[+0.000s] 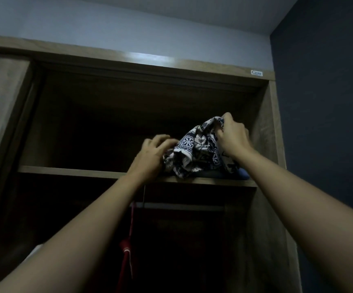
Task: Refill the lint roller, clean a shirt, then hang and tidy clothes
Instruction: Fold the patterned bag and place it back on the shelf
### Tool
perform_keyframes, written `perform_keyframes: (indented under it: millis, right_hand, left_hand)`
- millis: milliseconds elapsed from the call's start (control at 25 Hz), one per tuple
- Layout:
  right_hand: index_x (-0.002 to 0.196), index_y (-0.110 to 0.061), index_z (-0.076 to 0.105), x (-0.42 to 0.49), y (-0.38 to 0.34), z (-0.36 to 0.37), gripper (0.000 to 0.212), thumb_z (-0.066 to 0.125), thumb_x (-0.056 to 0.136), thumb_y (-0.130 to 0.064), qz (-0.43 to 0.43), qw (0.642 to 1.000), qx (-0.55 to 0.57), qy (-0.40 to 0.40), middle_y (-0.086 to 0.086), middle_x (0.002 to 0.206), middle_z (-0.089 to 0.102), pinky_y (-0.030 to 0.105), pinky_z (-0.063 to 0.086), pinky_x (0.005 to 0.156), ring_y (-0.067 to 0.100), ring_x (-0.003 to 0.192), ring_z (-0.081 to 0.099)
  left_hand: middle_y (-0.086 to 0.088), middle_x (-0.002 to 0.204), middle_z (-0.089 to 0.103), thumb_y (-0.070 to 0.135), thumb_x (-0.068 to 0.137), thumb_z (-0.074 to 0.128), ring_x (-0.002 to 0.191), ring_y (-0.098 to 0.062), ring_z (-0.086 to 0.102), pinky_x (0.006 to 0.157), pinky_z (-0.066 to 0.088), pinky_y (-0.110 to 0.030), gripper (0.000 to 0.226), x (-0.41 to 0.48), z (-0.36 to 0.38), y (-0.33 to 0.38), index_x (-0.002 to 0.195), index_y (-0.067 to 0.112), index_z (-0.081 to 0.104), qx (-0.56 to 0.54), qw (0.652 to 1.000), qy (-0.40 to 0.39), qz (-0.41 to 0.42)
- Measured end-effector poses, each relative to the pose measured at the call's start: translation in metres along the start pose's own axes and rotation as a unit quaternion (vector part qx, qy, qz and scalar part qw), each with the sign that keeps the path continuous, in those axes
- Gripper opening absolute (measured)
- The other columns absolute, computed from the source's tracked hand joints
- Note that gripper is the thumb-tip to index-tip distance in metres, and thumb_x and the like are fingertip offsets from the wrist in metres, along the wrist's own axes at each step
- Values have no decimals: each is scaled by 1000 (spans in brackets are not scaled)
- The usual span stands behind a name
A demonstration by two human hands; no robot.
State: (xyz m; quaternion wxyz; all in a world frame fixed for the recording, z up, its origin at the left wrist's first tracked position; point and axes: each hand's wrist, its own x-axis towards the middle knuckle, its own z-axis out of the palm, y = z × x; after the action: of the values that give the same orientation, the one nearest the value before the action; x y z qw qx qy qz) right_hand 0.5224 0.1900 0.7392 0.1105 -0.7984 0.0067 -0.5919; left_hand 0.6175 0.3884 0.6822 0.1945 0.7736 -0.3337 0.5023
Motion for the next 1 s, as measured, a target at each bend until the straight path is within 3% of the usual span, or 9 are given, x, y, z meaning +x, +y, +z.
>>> perform_keyframes:
  millis: [120,200,320,400,480,560,680,840,1000]
  right_hand:
    - [125,-23,31,-2,5,7,31,40,95,-18,23,1000,4,2,13,103,57,39,42,68,32,84,55]
    - [127,-32,30,-2,11,7,39,38,94,-14,6,1000,-18,-19,11,115,45,41,43,72,28,88,50]
    - [126,-35,47,-3,28,18,39,44,92,-17,-114,987,-65,-91,6,130,34,47,44,90,26,116,41]
    - [126,-29,54,-7,35,25,38,42,90,-32,-117,983,-7,-141,3,137,34,47,37,103,25,128,35]
    - [134,-26,48,-14,34,27,62,42,82,-58,-96,976,42,-191,0,144,28,45,30,110,23,135,27]
    - [144,-32,29,-20,32,25,90,56,69,-74,-129,967,-1,-220,-3,150,17,49,29,110,23,137,22]
    - [143,-45,16,-22,25,17,95,68,66,-64,-173,971,-12,-162,1,147,21,50,40,102,27,132,35]
    - [137,-37,37,-19,7,-3,66,61,78,-58,-185,977,-51,-94,-2,149,21,46,42,94,23,132,34]
    - [131,-21,46,-19,-11,-23,59,60,82,-50,-218,976,-16,-8,1,144,30,46,50,87,22,126,39]
  left_hand:
    - [11,144,35,66,74,36,131,-19,26,102,30,-52,62,-11,8,6,131,45,34,-67,997,-21,23]
    - [8,149,27,80,64,41,138,-24,16,103,25,-57,75,-14,15,7,132,54,25,13,997,-55,55]
    - [5,153,21,71,74,52,140,-29,10,103,27,-59,72,-12,21,1,136,61,17,85,990,-83,69]
    - [5,151,30,58,83,52,137,-30,15,105,31,-57,60,-7,22,-2,135,60,22,57,992,-77,81]
    - [3,144,42,47,89,51,132,-29,24,105,32,-48,50,-3,24,-6,135,52,32,-2,995,-62,83]
    - [1,130,56,42,93,48,122,-25,38,101,35,-40,38,0,22,-8,131,42,48,-88,993,-34,72]
    - [1,106,65,40,95,44,103,-21,56,87,47,-42,26,0,9,-6,115,30,58,-190,980,48,44]
    - [17,83,61,28,96,48,78,9,59,67,44,-11,19,3,-25,11,108,21,60,-241,960,141,34]
    - [11,81,61,30,96,48,74,4,58,67,47,-23,22,10,-62,33,108,17,61,-242,950,194,33]
